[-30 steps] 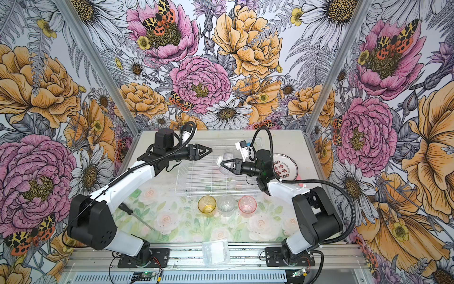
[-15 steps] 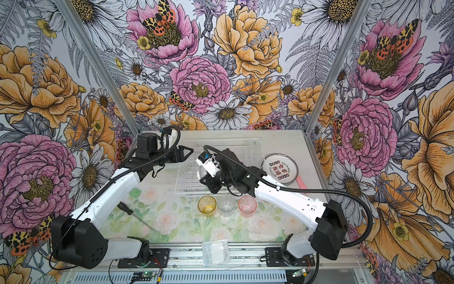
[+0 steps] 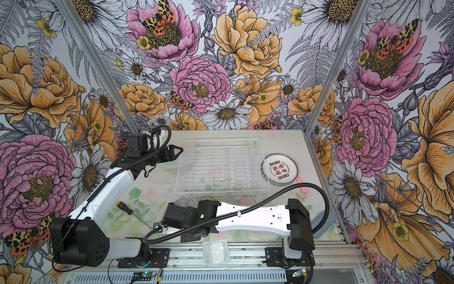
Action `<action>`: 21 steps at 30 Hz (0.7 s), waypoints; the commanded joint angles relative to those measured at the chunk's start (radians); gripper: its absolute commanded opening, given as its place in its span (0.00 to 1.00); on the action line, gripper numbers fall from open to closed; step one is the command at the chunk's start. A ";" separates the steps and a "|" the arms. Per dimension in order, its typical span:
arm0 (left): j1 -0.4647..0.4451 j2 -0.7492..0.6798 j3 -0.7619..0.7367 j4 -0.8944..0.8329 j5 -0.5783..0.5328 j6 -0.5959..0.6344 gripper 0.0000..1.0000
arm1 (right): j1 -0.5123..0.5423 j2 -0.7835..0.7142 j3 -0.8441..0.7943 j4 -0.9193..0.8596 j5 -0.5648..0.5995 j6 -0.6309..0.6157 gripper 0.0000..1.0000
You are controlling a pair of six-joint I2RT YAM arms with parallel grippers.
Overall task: Unload the mixed dishes from the dish rack
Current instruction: 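Lower the striped bowl onto the table beside the glasses with the right gripper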
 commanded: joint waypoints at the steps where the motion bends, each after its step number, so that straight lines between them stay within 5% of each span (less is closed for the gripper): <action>1: 0.015 -0.017 0.005 -0.006 0.040 0.026 0.76 | 0.014 0.057 0.060 -0.090 0.103 -0.078 0.00; 21: 0.076 -0.066 -0.036 0.013 0.079 0.032 0.76 | -0.013 0.398 0.240 -0.087 0.226 -0.169 0.00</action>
